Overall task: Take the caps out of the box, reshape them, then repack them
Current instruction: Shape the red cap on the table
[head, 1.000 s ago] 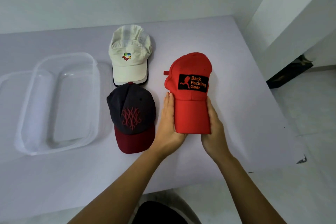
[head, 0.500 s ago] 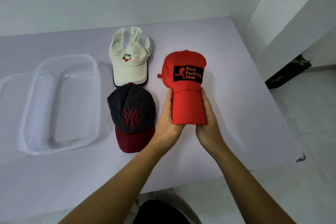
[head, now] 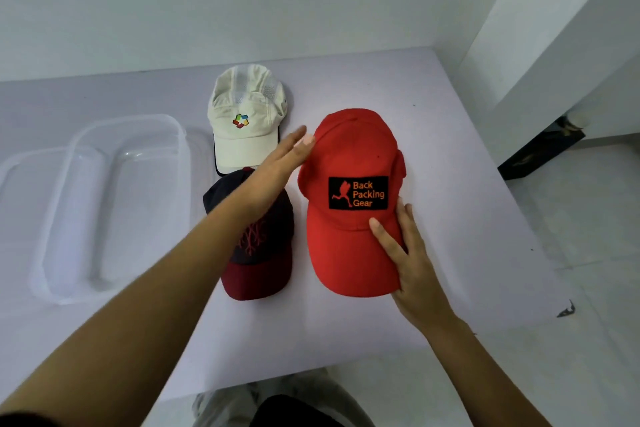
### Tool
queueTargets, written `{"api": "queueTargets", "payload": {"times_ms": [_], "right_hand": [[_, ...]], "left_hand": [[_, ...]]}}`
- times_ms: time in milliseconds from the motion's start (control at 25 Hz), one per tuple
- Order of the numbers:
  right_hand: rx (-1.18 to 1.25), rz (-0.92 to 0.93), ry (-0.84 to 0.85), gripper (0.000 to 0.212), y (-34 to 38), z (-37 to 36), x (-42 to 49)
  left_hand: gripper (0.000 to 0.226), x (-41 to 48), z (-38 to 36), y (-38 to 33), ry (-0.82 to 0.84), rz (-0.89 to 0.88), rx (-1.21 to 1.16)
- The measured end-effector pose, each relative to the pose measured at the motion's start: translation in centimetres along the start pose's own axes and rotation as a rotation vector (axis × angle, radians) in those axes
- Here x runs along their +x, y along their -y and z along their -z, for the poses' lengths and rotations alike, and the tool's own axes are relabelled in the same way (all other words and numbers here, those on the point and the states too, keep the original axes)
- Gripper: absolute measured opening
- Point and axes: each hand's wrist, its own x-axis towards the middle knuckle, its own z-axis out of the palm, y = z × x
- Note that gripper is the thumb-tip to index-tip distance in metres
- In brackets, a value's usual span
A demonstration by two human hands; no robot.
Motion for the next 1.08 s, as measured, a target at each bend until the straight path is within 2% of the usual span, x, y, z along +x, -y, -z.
{"api": "queueTargets", "payload": {"times_ms": [40,120,200,320,360,400,480,520,560,680,760,840,920,1000,1080], "right_hand": [[-0.017,0.007,0.008,0.057,0.1,0.1,0.2],[-0.042,0.008,0.020,0.062,0.1,0.3,0.4],[-0.085,0.010,0.048,0.068,0.1,0.3,0.3],[-0.070,-0.115,0.229,0.097,0.4,0.5,0.2],[0.007,-0.194,0.261,0.096,0.5,0.8,0.4],[0.088,-0.242,0.210,0.088,0.5,1.2,0.8],[0.177,-0.269,-0.083,0.064,0.8,2.3,2.4],[0.250,-0.303,-0.185,0.056,1.2,2.9,3.6],[0.361,-0.345,-0.211,0.050,1.7,3.5,5.0],[0.787,-0.409,-0.054,0.044,2.8,3.9,8.3],[0.937,-0.447,-0.014,0.041,2.3,3.9,9.4],[0.916,-0.504,-0.014,0.028,1.1,3.2,9.7],[0.781,-0.587,-0.015,0.019,-0.5,1.9,9.6],[0.692,-0.658,-0.011,0.020,-2.0,0.3,9.3],[0.669,-0.705,-0.005,0.026,-3.4,-1.2,9.2]], "left_hand": [[0.072,0.8,0.3,-0.3,0.096,0.030,0.014],[0.046,1.2,0.3,-0.7,0.181,0.072,-0.032],[0.035,1.1,-0.2,-1.0,0.119,0.093,-0.215],[0.033,1.1,-0.5,-0.4,-0.045,0.072,-0.389],[0.034,1.0,-0.5,-0.2,-0.085,0.061,-0.394],[0.034,0.9,-0.7,-0.1,-0.107,0.050,-0.389],[0.031,0.7,-1.1,-0.4,-0.093,0.031,-0.372],[0.030,0.5,-1.6,-0.8,-0.070,0.027,-0.357],[0.029,0.4,-2.3,-1.2,-0.048,0.019,-0.338],[0.027,0.6,-4.5,-1.9,-0.040,-0.029,-0.367],[0.028,1.2,-4.7,-1.4,-0.063,-0.039,-0.401],[0.033,1.9,-4.1,-0.1,-0.100,0.001,-0.243],[0.042,2.6,-3.7,1.9,-0.175,0.080,0.070],[0.044,3.1,-4.1,3.5,-0.245,0.183,0.306],[0.045,3.8,-4.7,4.9,-0.263,0.234,0.403]]}}
